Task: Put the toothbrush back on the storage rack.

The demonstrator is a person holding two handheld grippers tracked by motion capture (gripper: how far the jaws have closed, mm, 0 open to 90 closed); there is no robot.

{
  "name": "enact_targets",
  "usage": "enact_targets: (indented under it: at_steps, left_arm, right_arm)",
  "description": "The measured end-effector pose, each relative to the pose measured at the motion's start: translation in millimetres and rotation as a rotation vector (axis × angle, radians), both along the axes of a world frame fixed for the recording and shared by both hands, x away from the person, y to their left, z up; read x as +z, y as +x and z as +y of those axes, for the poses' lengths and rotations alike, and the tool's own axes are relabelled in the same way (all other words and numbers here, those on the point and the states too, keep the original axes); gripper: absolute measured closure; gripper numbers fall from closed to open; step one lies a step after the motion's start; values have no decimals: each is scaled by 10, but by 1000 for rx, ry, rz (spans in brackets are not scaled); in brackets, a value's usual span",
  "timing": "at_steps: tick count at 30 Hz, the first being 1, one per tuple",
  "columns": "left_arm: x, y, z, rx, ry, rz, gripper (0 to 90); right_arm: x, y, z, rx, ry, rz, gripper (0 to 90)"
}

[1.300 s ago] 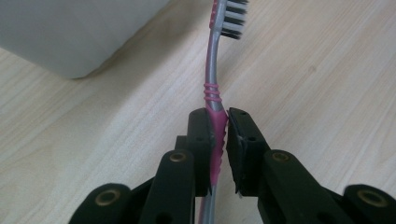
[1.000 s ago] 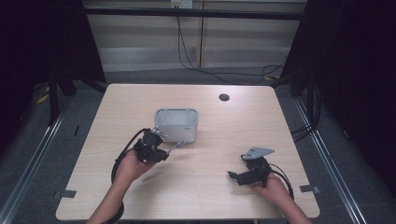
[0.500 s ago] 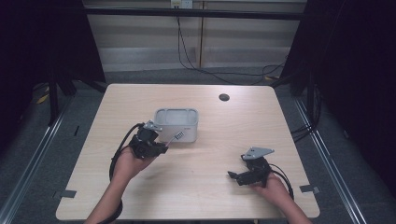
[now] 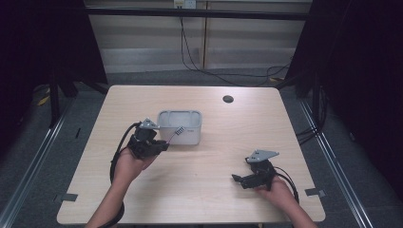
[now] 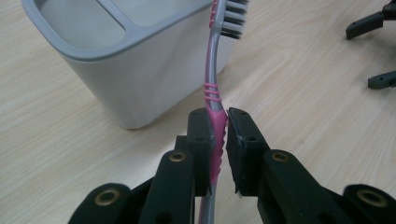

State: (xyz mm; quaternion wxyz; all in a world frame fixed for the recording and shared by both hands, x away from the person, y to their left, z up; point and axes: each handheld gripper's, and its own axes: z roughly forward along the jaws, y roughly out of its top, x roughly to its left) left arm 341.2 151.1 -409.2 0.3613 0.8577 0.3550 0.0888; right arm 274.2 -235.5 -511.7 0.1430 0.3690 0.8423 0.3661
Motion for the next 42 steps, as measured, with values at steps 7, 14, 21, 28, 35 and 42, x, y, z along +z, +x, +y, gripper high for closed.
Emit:
enact_targets:
  at_steps: [7,14,21,28,35,42]
  left_arm:
    - [38,-13,35,21,-30,-27,799]
    - [83,-17,78,46,-78,-50,799]
    - [113,-15,129,80,-98,-78,800]
    - [164,0,177,119,-118,-113,800]
    - [218,18,180,139,-139,-136,799]
    - [238,39,187,167,-163,-161,799]
  right_arm:
    - [0,0,0,0,0,0,122]
    - [0,0,1,-1,0,2,121]
    - [1,4,-1,3,-2,3,118]
    - [2,4,-1,3,-1,4,118]
    - [1,5,-1,3,-1,3,118]
    - [2,4,-1,3,-2,5,118]
